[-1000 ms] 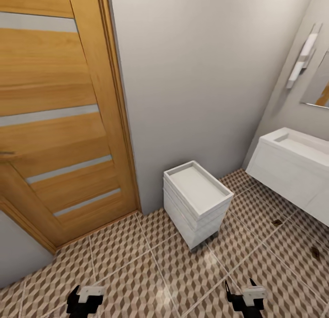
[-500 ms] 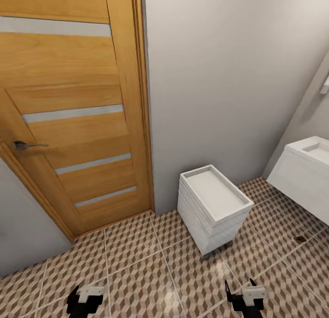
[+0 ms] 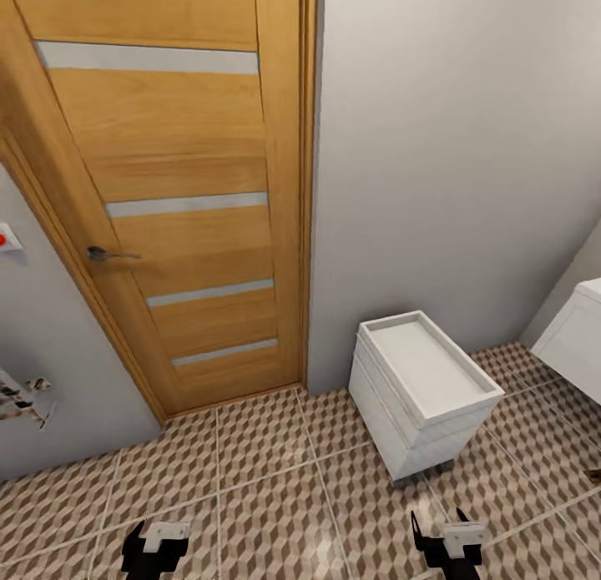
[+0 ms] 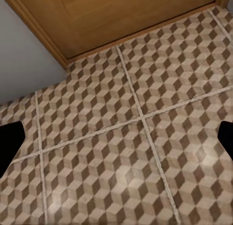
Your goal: Take the four mousetraps from the cabinet in the bathroom and place them on the bathroom floor. Make sure all four end up on the same floor surface, and ensure that at least two of them are either under or directly next to the same bathroom sink.
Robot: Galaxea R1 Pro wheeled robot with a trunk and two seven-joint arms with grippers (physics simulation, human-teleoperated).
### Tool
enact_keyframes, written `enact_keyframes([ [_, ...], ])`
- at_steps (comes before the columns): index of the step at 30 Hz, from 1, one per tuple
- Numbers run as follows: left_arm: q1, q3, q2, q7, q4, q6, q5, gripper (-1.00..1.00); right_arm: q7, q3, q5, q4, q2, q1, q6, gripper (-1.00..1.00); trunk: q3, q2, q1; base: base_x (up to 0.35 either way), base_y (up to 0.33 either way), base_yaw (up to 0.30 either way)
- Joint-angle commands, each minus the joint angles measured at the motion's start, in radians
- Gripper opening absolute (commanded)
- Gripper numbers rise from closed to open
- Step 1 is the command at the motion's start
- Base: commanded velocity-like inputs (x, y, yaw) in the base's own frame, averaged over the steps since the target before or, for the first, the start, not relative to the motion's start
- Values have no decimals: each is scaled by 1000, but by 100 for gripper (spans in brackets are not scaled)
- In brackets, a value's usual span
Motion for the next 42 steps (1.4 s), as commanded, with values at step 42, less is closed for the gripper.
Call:
enact_keyframes([
  [42, -3, -8, -48, -3, 2, -4, 2, 100, -3, 9, -6, 0, 0, 0, 0, 100, 27, -2, 1, 0, 0, 268],
])
